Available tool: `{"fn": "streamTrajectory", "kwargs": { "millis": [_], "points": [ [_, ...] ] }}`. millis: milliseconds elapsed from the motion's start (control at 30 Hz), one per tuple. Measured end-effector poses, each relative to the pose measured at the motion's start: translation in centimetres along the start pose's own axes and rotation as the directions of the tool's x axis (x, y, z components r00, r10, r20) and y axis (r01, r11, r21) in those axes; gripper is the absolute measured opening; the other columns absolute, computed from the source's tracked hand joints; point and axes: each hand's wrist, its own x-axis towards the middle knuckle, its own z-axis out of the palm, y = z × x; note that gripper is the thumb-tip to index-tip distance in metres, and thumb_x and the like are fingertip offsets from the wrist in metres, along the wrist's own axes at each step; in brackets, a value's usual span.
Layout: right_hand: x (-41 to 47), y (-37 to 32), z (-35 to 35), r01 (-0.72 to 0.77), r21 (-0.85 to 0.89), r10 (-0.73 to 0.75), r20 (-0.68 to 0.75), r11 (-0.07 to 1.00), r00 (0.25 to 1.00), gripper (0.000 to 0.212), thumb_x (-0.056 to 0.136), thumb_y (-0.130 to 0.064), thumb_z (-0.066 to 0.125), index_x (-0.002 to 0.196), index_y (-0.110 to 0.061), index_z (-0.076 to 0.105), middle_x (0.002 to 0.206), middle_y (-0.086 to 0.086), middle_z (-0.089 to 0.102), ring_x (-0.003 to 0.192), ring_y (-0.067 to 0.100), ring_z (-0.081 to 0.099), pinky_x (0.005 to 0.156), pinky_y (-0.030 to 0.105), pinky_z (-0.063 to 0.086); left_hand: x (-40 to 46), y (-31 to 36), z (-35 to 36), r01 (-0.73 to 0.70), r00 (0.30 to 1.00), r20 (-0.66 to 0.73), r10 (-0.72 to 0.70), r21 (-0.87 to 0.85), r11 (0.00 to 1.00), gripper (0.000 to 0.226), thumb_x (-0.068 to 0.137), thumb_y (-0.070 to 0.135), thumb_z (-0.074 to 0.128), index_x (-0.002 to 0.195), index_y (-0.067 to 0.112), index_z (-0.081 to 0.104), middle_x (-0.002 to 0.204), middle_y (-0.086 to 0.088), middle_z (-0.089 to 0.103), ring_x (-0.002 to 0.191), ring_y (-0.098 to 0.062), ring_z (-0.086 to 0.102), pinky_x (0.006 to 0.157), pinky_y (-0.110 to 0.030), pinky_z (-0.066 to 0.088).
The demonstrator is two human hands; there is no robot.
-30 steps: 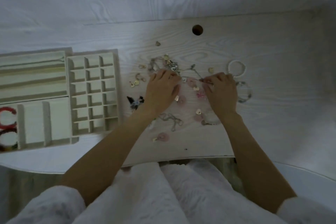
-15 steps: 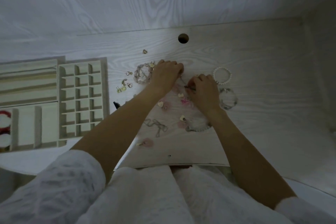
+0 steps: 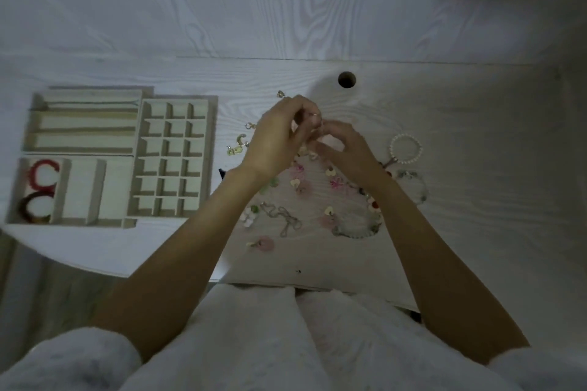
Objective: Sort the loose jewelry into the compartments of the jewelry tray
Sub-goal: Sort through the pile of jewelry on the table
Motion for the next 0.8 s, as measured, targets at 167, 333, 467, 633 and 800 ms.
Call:
{"fn": "streamTrajectory", "kwargs": {
  "millis": [167, 333, 467, 633, 800],
  "points": [
    [0.1, -3.4, 0.5, -0.095, 0.238, 0.073, 0.1, 0.966, 0.992, 0.02, 0.093, -0.007, 0.054, 0.076, -0.015, 0.063, 0.076, -0.002, 0.065, 0.077, 0.012, 0.062, 0.078, 0.022, 0.049, -1.5, 0.2, -4.5, 0.221, 0.958, -0.107, -0.267, -0.322, 0.921, 0.013, 0.098, 0.014, 0.052, 0.089, 0.023, 0.053, 0.092, 0.006, 0.065, 0.082, -0.006, 0.066, 0.067, -0.019, 0.048],
    [-0.2, -4.1, 0.5, -0.12, 0.186, 0.092, 0.149, 0.975, 0.984, 0.016, 0.093, -0.01, 0.056, 0.078, -0.01, 0.06, 0.066, 0.002, 0.06, 0.063, 0.012, 0.057, 0.068, 0.028, 0.047, -2.8, -0.3, -7.5, 0.274, 0.914, -0.171, -0.367, -0.407, 0.872, 0.017, 0.099, 0.007, 0.047, 0.088, 0.019, 0.05, 0.087, 0.001, 0.066, 0.077, -0.008, 0.067, 0.066, -0.019, 0.048],
    [0.1, -4.8, 0.3, -0.144, 0.026, 0.137, 0.182, 0.989, 0.974, 0.007, 0.091, -0.023, 0.061, 0.092, -0.03, 0.061, 0.096, -0.006, 0.066, 0.077, 0.003, 0.064, 0.071, 0.022, 0.045, -3.2, 0.3, -8.7, 0.261, 0.94, -0.119, -0.32, -0.354, 0.898, 0.013, 0.093, 0.008, 0.06, 0.088, 0.02, 0.06, 0.088, 0.005, 0.065, 0.076, -0.007, 0.067, 0.069, -0.023, 0.05],
    [1.4, -7.6, 0.7, -0.042, -0.063, 0.051, 0.148, 0.997, 0.988, 0.029, 0.091, -0.021, 0.059, 0.12, -0.025, 0.055, 0.121, -0.008, 0.057, 0.108, 0.01, 0.058, 0.095, 0.034, 0.047, -3.3, 1.7, -9.2, 0.205, 0.966, -0.092, -0.243, -0.302, 0.931, 0.021, 0.087, 0.007, 0.068, 0.091, 0.028, 0.066, 0.096, 0.008, 0.068, 0.075, -0.01, 0.067, 0.076, -0.041, 0.053],
    [2.5, -11.1, 1.0, -0.009, 0.146, -0.015, 0.161, 0.989, 0.987, 0.031, 0.089, -0.015, 0.061, 0.118, -0.027, 0.055, 0.113, -0.003, 0.065, 0.107, 0.005, 0.059, 0.097, 0.029, 0.047, -3.5, 2.9, -9.9, 0.143, 0.981, -0.081, -0.174, -0.299, 0.944, 0.027, 0.086, 0.002, 0.067, 0.099, 0.027, 0.066, 0.101, 0.005, 0.07, 0.078, -0.017, 0.068, 0.079, -0.034, 0.056]
  ]
}}
